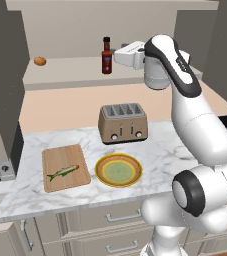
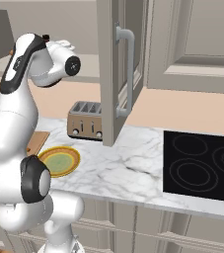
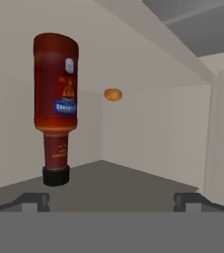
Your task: Pick the fish from the plate and place it on the cutting board. Then pick the condiment bottle from the cabinet and place it next to the cutting board.
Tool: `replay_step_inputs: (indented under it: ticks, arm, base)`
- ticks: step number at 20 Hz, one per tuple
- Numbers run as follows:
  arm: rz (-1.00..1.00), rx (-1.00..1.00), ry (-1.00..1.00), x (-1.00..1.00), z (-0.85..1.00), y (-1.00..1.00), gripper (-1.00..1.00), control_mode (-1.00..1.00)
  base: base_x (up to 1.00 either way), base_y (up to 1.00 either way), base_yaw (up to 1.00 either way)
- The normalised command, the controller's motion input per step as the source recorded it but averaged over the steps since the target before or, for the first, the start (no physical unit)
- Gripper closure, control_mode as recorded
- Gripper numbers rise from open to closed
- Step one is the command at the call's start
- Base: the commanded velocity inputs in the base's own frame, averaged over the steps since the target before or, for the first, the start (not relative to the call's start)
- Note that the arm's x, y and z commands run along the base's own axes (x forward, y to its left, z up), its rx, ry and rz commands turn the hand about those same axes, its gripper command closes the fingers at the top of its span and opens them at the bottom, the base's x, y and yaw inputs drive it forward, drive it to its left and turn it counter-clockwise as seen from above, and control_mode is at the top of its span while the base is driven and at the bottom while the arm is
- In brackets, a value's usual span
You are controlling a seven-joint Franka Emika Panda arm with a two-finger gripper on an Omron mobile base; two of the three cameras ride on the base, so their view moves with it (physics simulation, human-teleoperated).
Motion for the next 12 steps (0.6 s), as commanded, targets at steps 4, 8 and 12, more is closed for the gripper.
replay_step_inputs:
  ticks: [4, 8, 12]
  arm:
    - [0.00, 0.00, 0.00, 0.02, 0.00, 0.04, -1.00, -1.00]
    - [0.00, 0.00, 0.00, 0.12, 0.00, 0.06, -1.00, -1.00]
    - [0.00, 0.00, 0.00, 0.21, 0.00, 0.02, -1.00, -1.00]
  base:
    - [0.00, 0.00, 0.00]
    - [0.00, 0.00, 0.00]
    - [0.00, 0.00, 0.00]
